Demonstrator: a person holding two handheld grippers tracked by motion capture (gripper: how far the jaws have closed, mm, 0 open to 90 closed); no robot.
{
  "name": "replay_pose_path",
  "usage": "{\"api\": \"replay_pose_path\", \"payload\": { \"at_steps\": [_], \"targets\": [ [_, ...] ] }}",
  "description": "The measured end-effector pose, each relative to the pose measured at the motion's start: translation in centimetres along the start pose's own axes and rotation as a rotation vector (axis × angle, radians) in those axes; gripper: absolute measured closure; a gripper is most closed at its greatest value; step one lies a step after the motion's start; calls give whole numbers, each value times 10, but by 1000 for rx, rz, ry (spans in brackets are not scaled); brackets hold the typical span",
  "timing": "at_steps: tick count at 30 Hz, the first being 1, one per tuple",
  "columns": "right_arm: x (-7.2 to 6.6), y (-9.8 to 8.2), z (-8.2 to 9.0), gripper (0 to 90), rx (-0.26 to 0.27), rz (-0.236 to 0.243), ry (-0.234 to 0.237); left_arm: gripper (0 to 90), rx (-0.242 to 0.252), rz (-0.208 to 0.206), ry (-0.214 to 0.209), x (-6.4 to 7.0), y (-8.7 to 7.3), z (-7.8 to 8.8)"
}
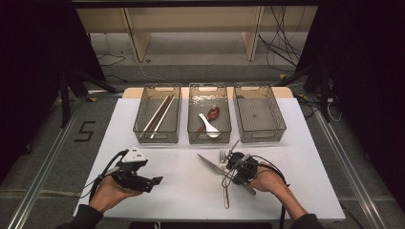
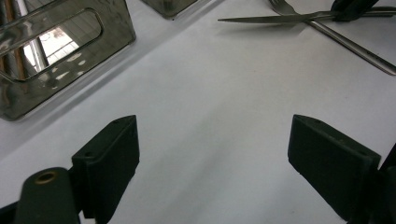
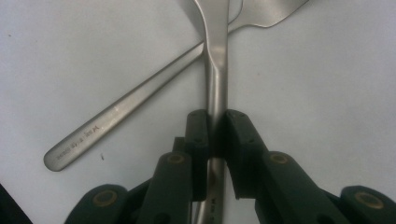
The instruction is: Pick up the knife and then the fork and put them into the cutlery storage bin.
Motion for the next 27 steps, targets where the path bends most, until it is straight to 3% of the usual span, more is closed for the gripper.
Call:
{"api": "replay_pose_path", "payload": {
  "at_steps": [5, 18, 27],
  "targets": [
    [0, -1, 1, 805, -1, 4, 4, 162, -1, 0, 1, -1, 0, 0],
    [2, -1, 4, 806, 20, -38, 28, 162, -1, -1, -1, 0, 0, 0],
    [5, 2, 11, 806, 72, -61, 27, 162, -2, 0, -1, -1, 0, 0]
  ]
}}
Point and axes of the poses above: each handheld gripper's, and its own axes: z roughly backward along the jaws, y roughly out of its top, x roughly to its right, the point moved 7 cm from there along -z, roughly forward along the jaws, and after that the axes turned 11 degrees about x, right-handed, at the moved point
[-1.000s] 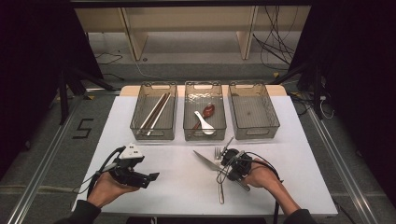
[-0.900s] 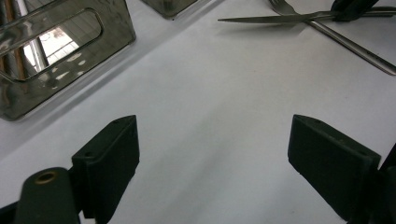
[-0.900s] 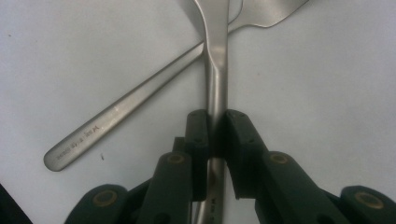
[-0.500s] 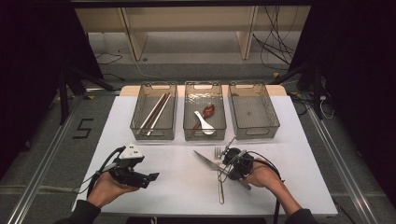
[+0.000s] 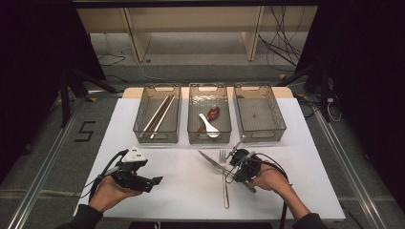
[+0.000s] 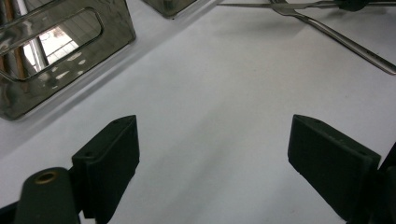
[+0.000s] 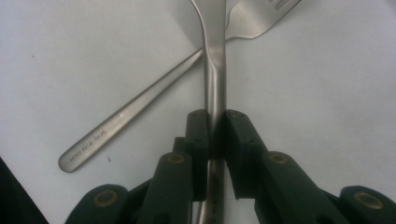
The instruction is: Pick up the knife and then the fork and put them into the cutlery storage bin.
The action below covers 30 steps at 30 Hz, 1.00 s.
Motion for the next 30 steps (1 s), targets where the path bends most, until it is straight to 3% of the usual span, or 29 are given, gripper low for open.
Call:
{"api": "replay_pose_path", "payload": {
  "at_steps": [10, 15, 30],
  "targets": [
    [1, 7, 20, 807, 69, -14, 7, 162, -3, 1, 3, -1, 0, 1],
    [11, 14, 36, 808, 140, -41, -10, 162, 2, 6, 5, -2, 1, 1],
    [40, 24, 57, 809, 229, -134, -14, 163, 0, 9, 2, -2, 1, 1]
  ]
}}
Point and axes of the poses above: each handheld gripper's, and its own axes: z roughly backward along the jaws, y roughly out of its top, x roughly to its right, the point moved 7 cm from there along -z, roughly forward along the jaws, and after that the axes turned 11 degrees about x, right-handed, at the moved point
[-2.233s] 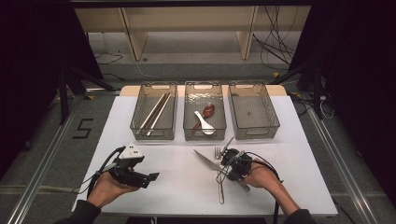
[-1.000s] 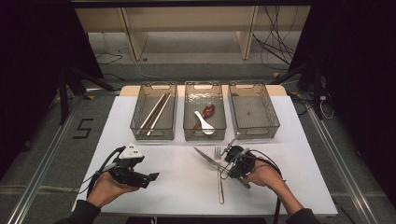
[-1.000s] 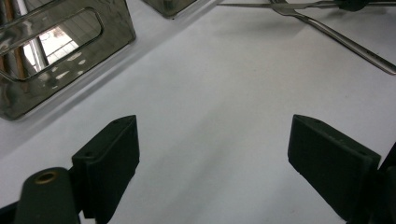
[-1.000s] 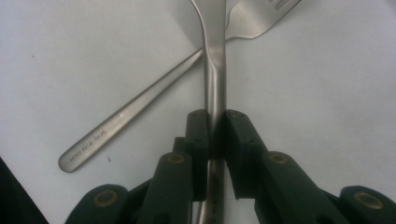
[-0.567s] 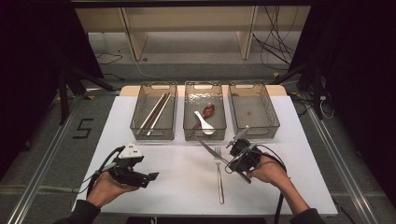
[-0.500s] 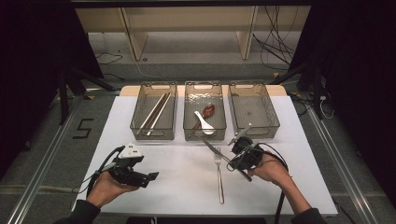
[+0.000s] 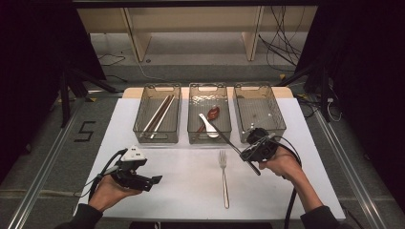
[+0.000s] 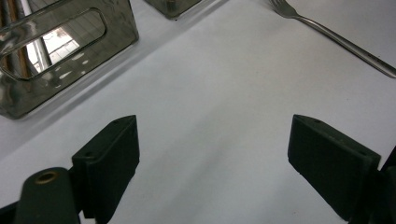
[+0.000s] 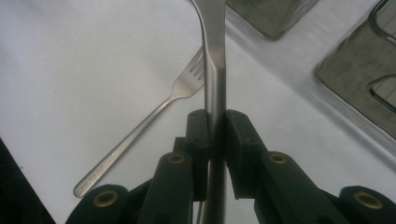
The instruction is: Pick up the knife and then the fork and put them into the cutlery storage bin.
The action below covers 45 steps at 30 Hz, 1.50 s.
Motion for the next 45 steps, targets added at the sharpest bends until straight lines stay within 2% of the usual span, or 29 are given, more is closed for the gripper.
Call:
{"api": "replay_pose_path", "payload": {
  "at_steps": [4, 9, 15, 22, 34, 45],
  "targets": [
    [20, 15, 11, 809, 39, -33, -38, 163, -1, 3, -1, 0, 0, 0],
    [50, 34, 23, 808, 58, -87, -95, 163, 4, 4, 0, 0, 1, 0],
    [75, 46, 26, 809, 44, -133, -131, 163, 8, 5, 0, -1, 1, 0],
    [102, 60, 23, 808, -2, -173, -178, 163, 9, 6, -2, -1, 2, 1],
    [128, 70, 16, 808, -42, -224, -218, 163, 11, 4, -3, 0, 2, 0],
    [143, 71, 2, 807, -70, -255, -241, 163, 22, 9, -3, -1, 3, 1]
  ]
}}
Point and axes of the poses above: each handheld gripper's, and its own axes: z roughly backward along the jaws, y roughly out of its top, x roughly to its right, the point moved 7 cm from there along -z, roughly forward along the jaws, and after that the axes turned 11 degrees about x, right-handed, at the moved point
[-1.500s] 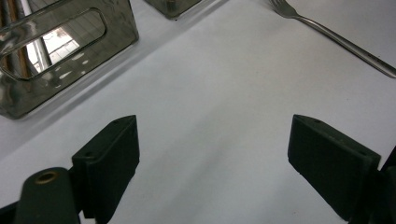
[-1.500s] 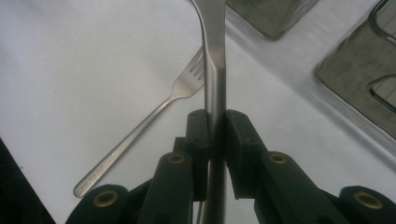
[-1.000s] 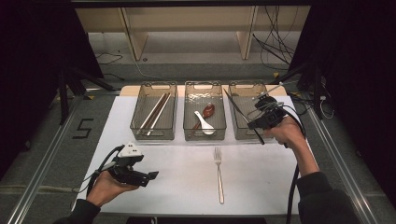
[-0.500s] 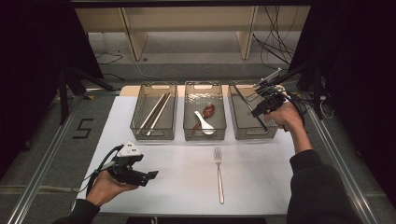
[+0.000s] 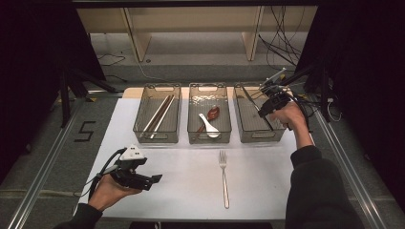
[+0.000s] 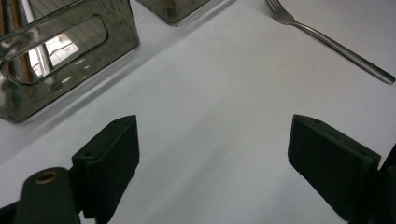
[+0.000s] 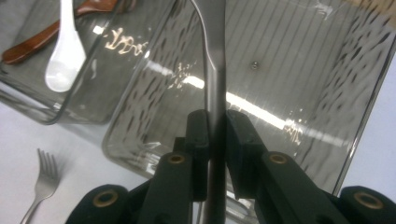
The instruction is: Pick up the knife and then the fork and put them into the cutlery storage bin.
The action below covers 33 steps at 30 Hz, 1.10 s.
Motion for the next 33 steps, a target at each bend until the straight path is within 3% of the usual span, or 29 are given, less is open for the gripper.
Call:
{"api": "replay_pose_path", "payload": {
  "at_steps": [9, 27, 30, 33],
  "targets": [
    [4, 10, -6, 806, 5, -26, -30, 163, 2, -3, -5, 1, 1, 0],
    [6, 12, -23, 783, 9, -72, -92, 163, -11, -8, -12, 3, 0, -2],
    [1, 15, -24, 731, 30, -88, -50, 162, -8, -8, -13, 3, 0, -2],
    [-6, 18, -20, 692, 43, -59, -29, 163, -11, -8, -11, 2, 0, -2]
  ]
}}
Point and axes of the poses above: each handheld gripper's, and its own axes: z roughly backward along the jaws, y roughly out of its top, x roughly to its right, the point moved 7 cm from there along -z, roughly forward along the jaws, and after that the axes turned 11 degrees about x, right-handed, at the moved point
